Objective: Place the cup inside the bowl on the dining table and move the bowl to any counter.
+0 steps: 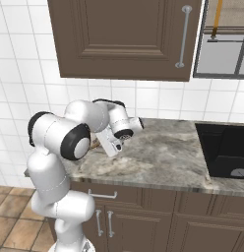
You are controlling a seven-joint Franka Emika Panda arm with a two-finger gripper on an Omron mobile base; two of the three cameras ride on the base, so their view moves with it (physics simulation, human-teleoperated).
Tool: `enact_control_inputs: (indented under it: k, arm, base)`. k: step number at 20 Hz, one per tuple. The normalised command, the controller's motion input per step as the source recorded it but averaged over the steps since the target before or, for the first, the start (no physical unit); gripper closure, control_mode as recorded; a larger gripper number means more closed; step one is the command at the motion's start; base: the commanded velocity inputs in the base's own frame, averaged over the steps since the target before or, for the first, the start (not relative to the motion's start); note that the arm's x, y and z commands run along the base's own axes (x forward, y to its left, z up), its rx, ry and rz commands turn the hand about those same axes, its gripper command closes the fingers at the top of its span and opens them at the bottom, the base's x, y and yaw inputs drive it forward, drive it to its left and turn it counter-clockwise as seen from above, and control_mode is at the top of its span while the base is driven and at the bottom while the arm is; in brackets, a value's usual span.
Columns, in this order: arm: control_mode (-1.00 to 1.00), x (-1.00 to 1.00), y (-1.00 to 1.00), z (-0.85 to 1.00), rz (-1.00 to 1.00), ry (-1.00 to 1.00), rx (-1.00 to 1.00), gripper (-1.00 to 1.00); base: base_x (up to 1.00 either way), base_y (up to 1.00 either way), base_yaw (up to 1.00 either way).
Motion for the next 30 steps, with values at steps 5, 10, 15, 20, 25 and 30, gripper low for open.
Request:
enact_control_inputs:
  k: [5,10,15,20,25,30]
  arm:
    - [-1.0,0.23,0.0,-0.07,0.0,0.0,-0.01,1.0]
    - [-1.0,0.16,0.0,-0.05,0.0,0.0,-0.02,1.0]
    - [-1.0,0.06,0.0,-0.07,0.0,0.0,-0.05,1.0]
    - [-1.0,0.0,0.0,-0.06,0.0,0.0,-0.05,1.0]
    - [-1.0,0.04,0.0,-0.01,0.0,0.0,-0.02,1.0]
    - [-1.0,0.14,0.0,-0.08,0.0,0.0,-0.01,1.0]
  base:
    - [0.0,0.0,0.0]
    - [0.0,0.0,0.0]
    - [0.0,0.0,0.0]
    - [0.0,0.0,0.0]
    - [0.0,0.0,0.0]
    - [0.0,0.0,0.0]
